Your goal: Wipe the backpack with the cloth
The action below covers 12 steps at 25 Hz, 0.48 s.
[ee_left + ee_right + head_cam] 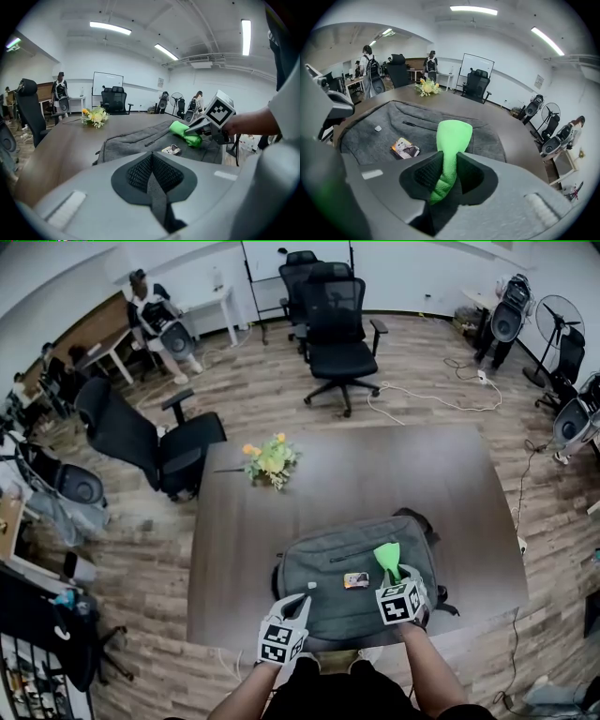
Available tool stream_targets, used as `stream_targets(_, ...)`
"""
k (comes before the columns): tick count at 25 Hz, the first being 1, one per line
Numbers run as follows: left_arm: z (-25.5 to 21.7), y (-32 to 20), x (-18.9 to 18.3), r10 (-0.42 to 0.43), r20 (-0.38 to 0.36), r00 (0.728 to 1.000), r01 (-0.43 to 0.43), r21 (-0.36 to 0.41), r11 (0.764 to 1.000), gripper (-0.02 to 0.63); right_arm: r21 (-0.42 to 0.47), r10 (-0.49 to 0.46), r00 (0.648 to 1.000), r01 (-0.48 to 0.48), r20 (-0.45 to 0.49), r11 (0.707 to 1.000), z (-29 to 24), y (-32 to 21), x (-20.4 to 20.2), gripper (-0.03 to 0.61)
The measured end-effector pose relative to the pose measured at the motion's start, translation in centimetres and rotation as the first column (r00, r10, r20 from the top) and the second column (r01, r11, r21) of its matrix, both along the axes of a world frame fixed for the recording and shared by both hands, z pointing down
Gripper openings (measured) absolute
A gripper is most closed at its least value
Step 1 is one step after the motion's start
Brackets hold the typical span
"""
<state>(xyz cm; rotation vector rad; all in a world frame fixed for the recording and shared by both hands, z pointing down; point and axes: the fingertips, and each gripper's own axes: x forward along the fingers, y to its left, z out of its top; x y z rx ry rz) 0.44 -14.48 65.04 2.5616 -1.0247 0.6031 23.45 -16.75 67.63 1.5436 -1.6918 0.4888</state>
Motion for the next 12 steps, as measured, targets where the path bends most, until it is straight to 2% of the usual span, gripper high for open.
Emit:
stream_targets(4, -0.1, 0.2, 0.3, 0.007, 0.0, 1.0, -0.007, 0.003, 1.0, 0.02, 0.026, 0.029, 0.999, -0.028, -0.033, 0.999, -1.1, -0.1, 1.8, 0.092)
stream_targets(9, -0.1, 0.4, 0.1, 0.012, 0.012, 1.0, -0.012, 0.013, 1.0, 0.02, 0.049, 0.076, 0.997, -0.075, -0.004, 0.996, -2.0, 0.1, 3.9, 0.103)
stream_targets(12, -0.1, 0.3, -0.3, 0.005, 0.012, 1.0, -0.005, 0.016, 1.0, 0.02, 0.067, 0.102, 0.994, -0.1, -0.035, 0.993, -2.4, 0.2, 4.9, 0.097)
